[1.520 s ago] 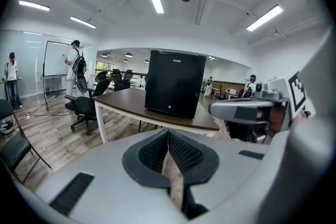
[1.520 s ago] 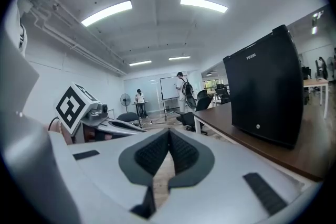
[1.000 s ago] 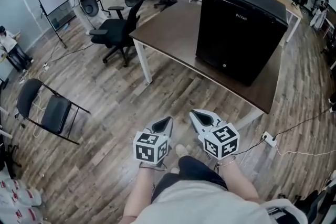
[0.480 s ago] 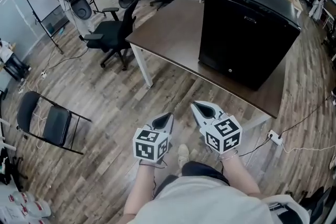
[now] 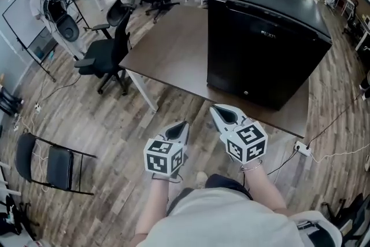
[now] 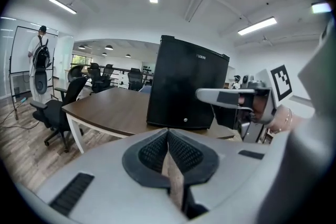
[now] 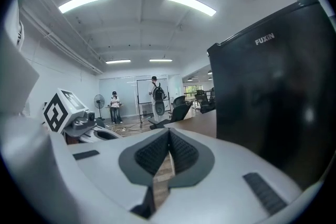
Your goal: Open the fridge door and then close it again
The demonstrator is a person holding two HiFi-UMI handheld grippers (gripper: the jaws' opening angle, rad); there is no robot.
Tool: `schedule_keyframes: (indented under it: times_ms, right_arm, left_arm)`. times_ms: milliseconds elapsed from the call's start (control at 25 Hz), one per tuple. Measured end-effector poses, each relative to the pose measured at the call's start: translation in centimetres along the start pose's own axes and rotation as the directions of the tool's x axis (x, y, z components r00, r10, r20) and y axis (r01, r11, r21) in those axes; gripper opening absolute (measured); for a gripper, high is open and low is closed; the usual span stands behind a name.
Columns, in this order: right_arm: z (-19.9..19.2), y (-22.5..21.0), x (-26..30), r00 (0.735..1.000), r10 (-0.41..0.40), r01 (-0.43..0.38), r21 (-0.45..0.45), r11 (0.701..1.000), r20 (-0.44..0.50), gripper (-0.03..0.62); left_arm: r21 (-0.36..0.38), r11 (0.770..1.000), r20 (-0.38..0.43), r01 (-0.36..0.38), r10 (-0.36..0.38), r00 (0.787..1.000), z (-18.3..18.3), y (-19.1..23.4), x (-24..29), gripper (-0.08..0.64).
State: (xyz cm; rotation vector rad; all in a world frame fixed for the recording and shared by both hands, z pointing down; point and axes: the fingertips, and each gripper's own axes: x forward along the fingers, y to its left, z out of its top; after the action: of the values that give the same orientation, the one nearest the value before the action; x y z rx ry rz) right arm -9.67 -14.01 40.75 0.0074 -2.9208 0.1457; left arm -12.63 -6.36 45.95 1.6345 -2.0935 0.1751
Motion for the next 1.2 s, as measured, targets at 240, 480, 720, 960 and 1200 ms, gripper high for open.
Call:
schedule_keyframes:
  times_ms: [240,480,720,960,1200]
  right_arm:
    - [-0.4,-4.4,0.5,0.997,-0.080,0.080,0.016,0.997,-0.020,-0.002]
    - [-1.0,-7.4,0.5,0.981,-0.192,0.193,0.047,0.980,-0.031,-0.002]
    - [0.7,-10.7,2.4,0.948,-0.319,0.318,0.097,0.943,0.003,-0.002]
    - [3.6,-11.7,4.7,0.907,-0.420,0.419,0.045,0.907,0.032,-0.002]
    - [5.9,-13.0,5.2,0.859,-0.509,0.511,-0.046,0.858,0.052,-0.002]
  left_arm:
    - [0.073,0.992,-0.025,0.107,-0.105,0.994,1.5,-2.2,5.2,0.007]
    - [0.098,0.970,-0.071,0.221,-0.215,0.974,2.4,-2.1,9.0,0.008]
    - [0.141,0.933,-0.105,0.332,-0.320,0.942,5.1,0.1,12.5,0.008]
    - [0.180,0.886,-0.125,0.428,-0.411,0.903,7.5,2.1,14.8,0.008]
    - [0.217,0.839,-0.097,0.499,-0.491,0.866,10.3,2.6,16.9,0.006]
